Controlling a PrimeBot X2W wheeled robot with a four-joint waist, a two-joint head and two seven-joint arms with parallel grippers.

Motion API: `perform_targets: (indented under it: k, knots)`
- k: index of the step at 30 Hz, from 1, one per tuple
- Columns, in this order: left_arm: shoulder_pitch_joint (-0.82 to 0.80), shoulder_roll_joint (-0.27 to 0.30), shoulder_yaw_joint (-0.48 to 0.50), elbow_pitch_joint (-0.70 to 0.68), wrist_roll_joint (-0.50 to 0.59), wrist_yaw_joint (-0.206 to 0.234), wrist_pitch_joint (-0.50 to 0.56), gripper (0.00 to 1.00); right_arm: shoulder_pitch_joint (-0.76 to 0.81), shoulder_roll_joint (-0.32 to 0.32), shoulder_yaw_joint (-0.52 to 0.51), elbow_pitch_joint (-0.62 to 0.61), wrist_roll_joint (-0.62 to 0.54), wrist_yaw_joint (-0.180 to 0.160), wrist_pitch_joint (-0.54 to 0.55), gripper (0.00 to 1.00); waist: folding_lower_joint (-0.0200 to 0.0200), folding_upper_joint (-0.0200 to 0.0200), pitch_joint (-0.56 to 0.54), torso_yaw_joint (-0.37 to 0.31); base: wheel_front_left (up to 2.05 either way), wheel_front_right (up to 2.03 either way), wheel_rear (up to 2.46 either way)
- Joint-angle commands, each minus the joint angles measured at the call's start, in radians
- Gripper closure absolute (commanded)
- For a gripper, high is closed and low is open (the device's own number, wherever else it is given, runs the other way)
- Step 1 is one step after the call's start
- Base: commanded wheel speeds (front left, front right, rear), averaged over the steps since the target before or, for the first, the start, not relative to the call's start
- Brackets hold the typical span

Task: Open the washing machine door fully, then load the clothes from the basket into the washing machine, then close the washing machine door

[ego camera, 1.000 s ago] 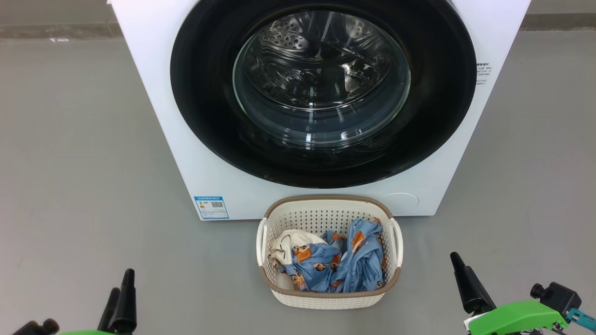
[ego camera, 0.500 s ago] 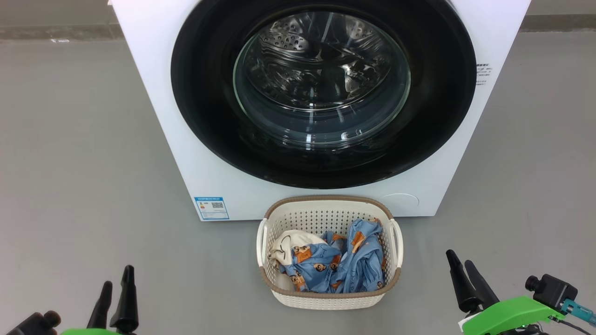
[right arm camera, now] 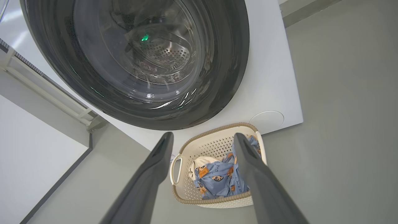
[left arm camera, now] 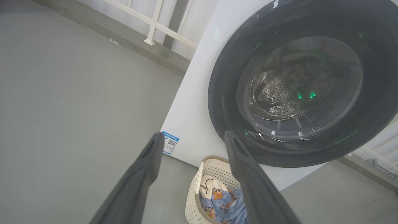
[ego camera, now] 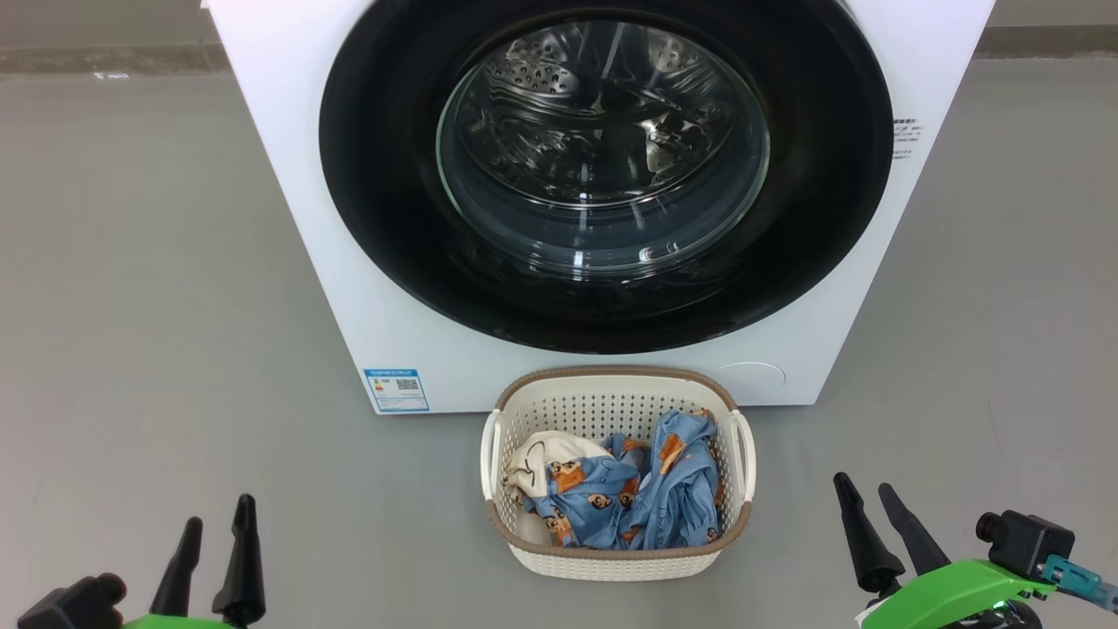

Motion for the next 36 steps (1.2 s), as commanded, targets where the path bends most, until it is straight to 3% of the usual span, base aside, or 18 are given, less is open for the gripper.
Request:
perform_targets:
  k: [1, 31, 36]
  knots:
    - [-0.023, 0.029, 0.023, -0.031, 0.036, -0.002, -0.016, 0.0, -0.039, -0.018, 0.017, -0.022, -0.041, 0.001, -0.016, 0.0, -0.0001, 0.0, 0.001, 0.0, 0.0, 0.0, 0.0]
    - [-0.013, 0.066, 0.032, -0.045, 0.352, -0.003, -0.104, 0.0, -0.028, -0.051, 0.01, -0.029, -0.368, 0.002, -0.104, 0.0, -0.0001, 0.0, 0.006, -0.011, 0.0, 0.0, 0.0]
    - [-0.009, 0.068, 0.032, -0.041, 0.35, -0.003, -0.105, 0.0, -0.017, -0.05, -0.006, -0.034, -0.374, 0.002, -0.105, 0.0, -0.0001, 0.0, 0.006, -0.017, 0.0, 0.0, 0.0]
